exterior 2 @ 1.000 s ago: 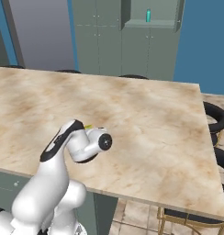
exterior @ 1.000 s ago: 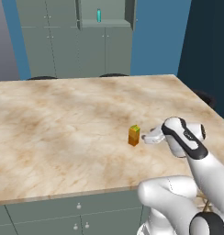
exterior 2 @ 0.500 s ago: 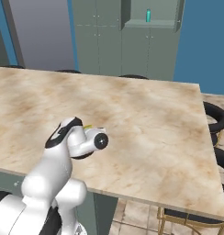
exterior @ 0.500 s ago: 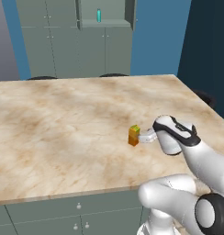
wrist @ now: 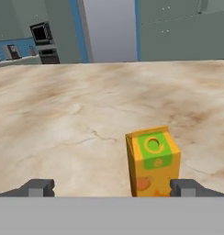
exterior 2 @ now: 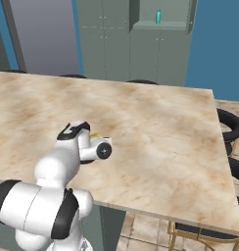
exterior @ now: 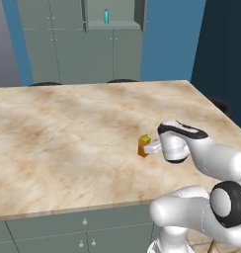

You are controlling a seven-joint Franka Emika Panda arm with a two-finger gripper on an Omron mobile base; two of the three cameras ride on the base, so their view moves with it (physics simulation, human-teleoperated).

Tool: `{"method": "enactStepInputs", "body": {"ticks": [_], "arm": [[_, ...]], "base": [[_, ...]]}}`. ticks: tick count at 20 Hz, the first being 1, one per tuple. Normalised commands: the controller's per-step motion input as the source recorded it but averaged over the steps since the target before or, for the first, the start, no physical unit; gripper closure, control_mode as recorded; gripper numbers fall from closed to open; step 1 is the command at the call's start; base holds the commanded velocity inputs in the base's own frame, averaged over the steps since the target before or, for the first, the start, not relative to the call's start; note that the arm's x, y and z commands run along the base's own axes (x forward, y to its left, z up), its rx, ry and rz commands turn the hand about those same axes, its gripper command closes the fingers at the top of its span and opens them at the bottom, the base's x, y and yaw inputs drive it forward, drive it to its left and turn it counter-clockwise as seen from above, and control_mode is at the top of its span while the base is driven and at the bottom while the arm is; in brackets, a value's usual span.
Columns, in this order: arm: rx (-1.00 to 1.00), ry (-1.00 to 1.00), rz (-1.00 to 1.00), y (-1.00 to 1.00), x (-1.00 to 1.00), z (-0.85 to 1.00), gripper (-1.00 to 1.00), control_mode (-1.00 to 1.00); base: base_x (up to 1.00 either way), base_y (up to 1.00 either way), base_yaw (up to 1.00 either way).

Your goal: Pick the water bottle, boxed drink from the counter and place them in the open cabinet.

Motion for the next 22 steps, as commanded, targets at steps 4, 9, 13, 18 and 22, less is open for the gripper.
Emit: {"method": "enactStepInputs", "body": {"ticks": [4,9,13,18,22], "arm": [[0.02,0.0,-0.01,-0.06,0.11,-0.04,-1.0,-1.0],[0.03,0.0,0.0,-0.05,0.05,-0.1,-1.0,-1.0],[0.01,0.0,0.0,-0.12,0.09,-0.07,-1.0,-1.0],[0.0,0.01,-0.02,-0.13,0.0,0.0,-1.0,-1.0],[0.0,0.0,-0.02,-0.06,-0.02,0.0,-1.0,-1.0]], "base": [[0.0,0.0,0.0],[0.0,0.0,0.0],[0.0,0.0,0.0],[0.0,0.0,0.0],[0.0,0.0,0.0]]}}
